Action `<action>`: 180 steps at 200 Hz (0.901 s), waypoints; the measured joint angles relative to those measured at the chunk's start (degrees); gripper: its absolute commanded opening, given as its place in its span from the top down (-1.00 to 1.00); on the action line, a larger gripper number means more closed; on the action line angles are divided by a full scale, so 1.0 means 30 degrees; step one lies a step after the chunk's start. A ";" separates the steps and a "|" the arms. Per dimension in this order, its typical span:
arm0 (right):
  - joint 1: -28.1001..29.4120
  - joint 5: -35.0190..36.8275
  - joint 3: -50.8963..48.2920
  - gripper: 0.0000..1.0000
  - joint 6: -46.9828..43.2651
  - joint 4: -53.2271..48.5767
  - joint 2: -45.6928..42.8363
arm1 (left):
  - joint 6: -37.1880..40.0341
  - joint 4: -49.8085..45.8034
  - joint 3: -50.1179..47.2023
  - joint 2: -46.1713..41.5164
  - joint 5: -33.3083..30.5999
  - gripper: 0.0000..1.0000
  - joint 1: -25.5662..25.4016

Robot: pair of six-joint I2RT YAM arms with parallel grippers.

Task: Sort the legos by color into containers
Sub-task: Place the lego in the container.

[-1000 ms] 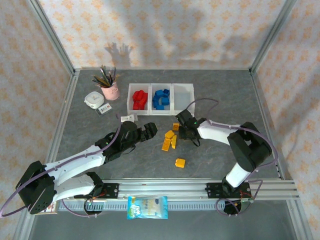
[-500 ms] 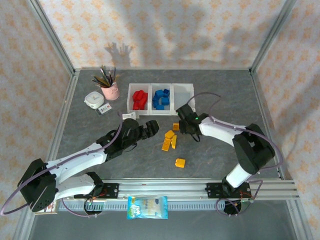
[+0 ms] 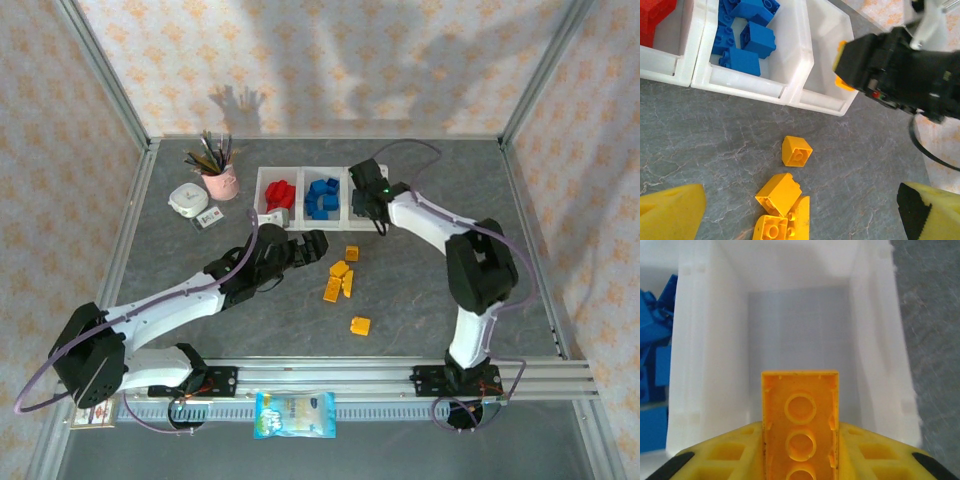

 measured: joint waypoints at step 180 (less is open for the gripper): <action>0.2820 0.0255 -0.4911 -0.27 0.1938 -0.0124 -0.3424 | 0.0124 -0.0867 -0.1362 -0.3126 -0.0867 -0.98 0.0044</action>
